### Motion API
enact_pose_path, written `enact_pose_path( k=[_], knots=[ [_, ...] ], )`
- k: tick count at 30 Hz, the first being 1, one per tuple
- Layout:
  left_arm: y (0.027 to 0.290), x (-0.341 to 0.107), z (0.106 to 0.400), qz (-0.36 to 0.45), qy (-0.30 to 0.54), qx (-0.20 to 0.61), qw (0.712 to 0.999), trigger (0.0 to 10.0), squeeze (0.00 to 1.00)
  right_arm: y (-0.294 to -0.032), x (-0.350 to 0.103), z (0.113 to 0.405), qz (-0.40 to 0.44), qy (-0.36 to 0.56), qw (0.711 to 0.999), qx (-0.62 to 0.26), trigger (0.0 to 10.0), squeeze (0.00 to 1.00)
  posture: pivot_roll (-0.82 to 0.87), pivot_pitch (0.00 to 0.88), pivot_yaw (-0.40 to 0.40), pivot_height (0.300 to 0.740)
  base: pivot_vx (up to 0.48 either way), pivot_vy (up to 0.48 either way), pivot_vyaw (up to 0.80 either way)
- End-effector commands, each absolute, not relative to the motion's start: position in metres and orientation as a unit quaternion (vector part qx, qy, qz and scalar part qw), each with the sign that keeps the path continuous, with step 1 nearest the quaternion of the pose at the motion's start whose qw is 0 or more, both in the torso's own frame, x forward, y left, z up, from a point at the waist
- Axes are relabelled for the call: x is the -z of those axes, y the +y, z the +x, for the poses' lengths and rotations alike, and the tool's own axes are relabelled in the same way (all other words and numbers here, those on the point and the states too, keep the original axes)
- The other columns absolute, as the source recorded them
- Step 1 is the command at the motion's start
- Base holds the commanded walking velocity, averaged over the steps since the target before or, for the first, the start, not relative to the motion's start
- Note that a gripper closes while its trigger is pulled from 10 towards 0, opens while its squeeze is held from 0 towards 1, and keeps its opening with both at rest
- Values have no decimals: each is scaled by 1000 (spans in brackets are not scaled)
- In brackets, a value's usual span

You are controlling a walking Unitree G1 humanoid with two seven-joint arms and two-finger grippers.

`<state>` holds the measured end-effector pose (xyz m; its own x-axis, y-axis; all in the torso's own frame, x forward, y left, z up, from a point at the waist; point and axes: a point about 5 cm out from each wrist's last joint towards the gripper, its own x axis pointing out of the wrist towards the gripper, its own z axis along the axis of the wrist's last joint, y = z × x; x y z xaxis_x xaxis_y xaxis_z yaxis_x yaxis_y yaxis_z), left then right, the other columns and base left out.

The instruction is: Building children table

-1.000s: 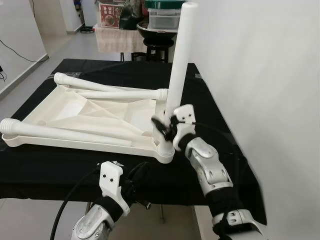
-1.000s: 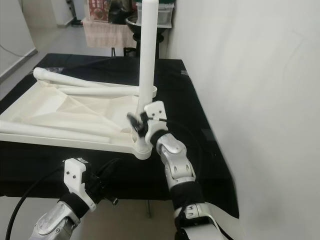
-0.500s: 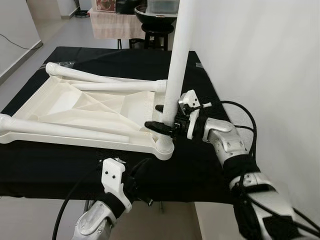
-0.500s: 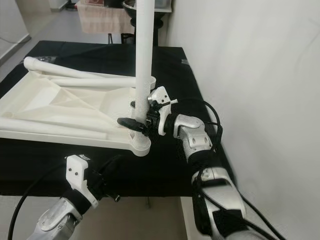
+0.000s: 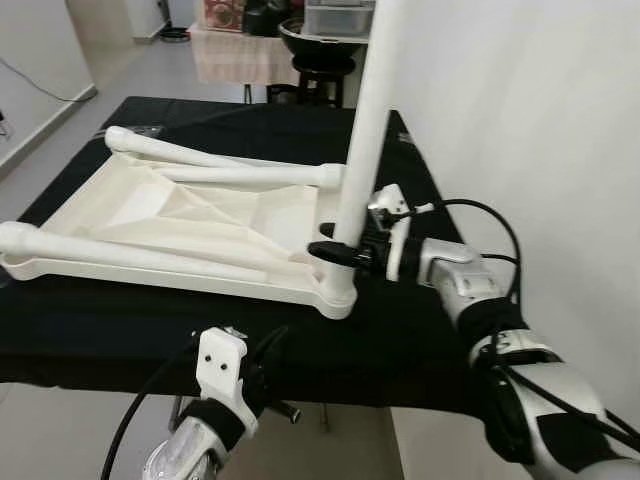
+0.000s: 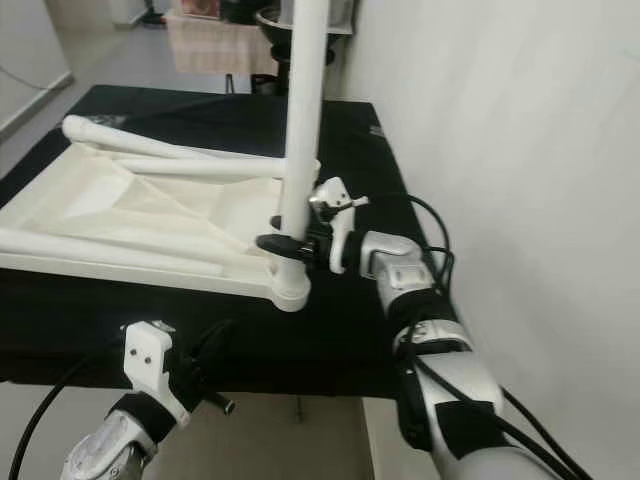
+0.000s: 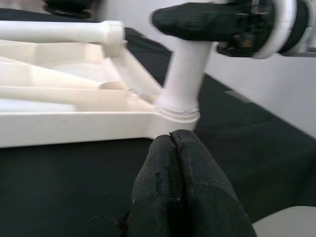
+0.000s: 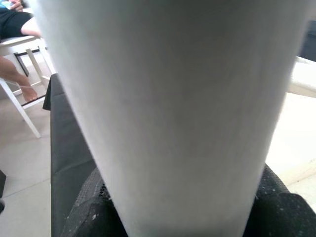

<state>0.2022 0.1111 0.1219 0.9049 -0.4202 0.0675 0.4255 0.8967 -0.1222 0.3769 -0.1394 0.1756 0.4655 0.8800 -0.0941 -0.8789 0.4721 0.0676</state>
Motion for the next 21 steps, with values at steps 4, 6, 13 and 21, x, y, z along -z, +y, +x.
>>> enact_pose_path(
  k=[4, 6, 13, 21],
  knots=[
    [112, -128, 200, -58, -36, 207, 976, 10000, 0, -177, -154, 370, 6, 79, 892, -445, 0, 0, 120, 52, -85, 740, 0, 0, 0],
    [114, -128, 200, -56, -38, 201, 977, 10000, 0, -188, -143, 367, -17, 101, 918, -383, 0, 0, 110, 55, -89, 740, 0, 0, 0],
    [119, -125, 202, -52, -29, 202, 978, 10000, 0, -156, -117, 312, -99, 106, 980, -134, 0, 0, 67, 59, -55, 740, 0, 0, 0],
    [116, -122, 203, -62, -22, 206, 976, 10000, 0, -125, -124, 334, -70, 100, 975, -187, 0, 0, 110, 58, -96, 740, 0, 0, 0]
  ],
)
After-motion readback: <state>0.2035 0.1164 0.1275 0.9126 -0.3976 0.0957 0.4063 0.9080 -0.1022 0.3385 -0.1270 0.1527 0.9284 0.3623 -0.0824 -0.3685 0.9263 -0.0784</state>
